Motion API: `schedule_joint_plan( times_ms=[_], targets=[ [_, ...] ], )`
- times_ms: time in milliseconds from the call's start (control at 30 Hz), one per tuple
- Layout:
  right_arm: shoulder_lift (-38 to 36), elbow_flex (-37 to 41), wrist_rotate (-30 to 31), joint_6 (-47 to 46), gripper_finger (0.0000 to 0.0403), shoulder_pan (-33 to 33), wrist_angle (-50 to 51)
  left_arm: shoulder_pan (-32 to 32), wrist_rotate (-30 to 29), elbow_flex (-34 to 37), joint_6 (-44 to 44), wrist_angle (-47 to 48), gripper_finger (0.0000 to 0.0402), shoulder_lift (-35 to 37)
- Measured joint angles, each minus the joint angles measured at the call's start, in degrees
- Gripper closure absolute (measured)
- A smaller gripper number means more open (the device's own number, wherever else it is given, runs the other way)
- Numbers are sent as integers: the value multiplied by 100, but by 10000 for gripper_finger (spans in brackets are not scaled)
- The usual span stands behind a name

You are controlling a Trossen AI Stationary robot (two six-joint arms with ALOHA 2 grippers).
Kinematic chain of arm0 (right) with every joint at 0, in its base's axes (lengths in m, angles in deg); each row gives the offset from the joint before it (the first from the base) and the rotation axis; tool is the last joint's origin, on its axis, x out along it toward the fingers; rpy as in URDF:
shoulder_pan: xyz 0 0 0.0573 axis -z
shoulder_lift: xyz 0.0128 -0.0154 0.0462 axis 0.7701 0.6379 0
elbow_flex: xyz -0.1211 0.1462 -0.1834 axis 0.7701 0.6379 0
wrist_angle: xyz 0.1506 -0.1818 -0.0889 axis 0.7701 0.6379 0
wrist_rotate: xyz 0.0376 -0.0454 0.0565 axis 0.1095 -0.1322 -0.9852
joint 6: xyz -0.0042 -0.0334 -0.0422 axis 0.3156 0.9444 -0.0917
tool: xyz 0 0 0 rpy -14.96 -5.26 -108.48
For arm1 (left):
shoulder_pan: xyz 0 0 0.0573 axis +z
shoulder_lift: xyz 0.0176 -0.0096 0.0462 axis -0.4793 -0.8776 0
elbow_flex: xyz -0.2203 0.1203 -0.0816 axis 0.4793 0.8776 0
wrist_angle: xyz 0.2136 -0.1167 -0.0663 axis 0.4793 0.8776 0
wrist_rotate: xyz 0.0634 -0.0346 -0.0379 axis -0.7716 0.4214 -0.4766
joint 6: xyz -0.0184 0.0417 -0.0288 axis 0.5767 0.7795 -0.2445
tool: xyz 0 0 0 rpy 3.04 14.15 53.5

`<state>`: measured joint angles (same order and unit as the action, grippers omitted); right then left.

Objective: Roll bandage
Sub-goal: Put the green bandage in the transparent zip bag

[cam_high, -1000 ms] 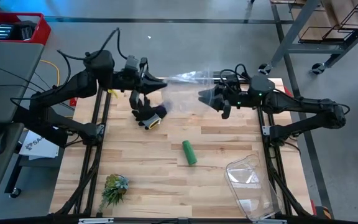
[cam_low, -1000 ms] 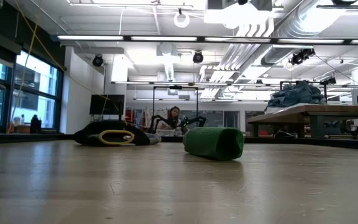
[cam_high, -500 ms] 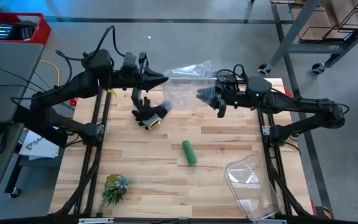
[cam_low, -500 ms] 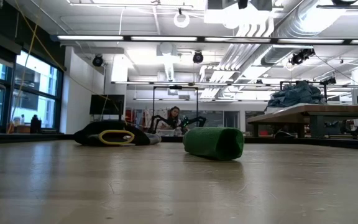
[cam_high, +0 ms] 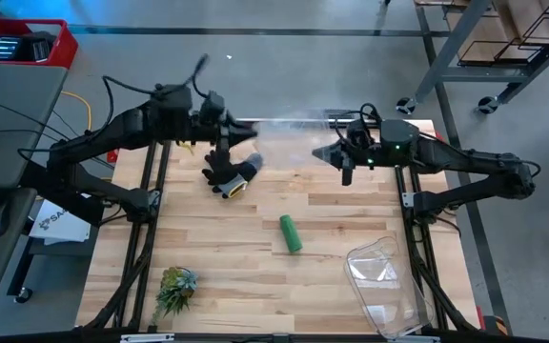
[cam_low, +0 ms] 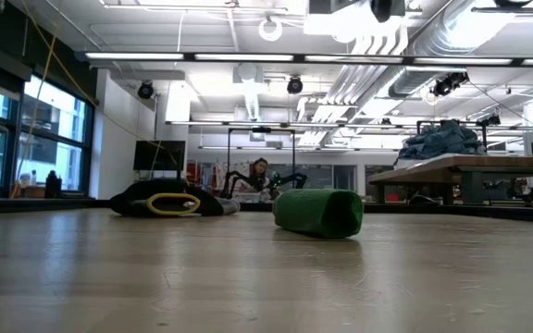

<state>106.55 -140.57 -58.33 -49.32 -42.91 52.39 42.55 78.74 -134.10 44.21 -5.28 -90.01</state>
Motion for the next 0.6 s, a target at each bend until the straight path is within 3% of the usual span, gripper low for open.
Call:
schedule_joint_plan(
  times_ms=[133,333,433,600],
  targets=[
    [-318,0,43,53,403,83,944,-75,-107,0,294,1332,301,2],
    [-660,-2,786,54,403,157,2897,-200,-1361,0,790,3097,225,71],
    [-520,-2,1279,-154,403,157,3620,-216,-1527,28,1072,2950,197,-66],
    [201,-2,1584,-626,403,152,3797,-470,-1332,48,1823,1887,170,-857]
  ],
)
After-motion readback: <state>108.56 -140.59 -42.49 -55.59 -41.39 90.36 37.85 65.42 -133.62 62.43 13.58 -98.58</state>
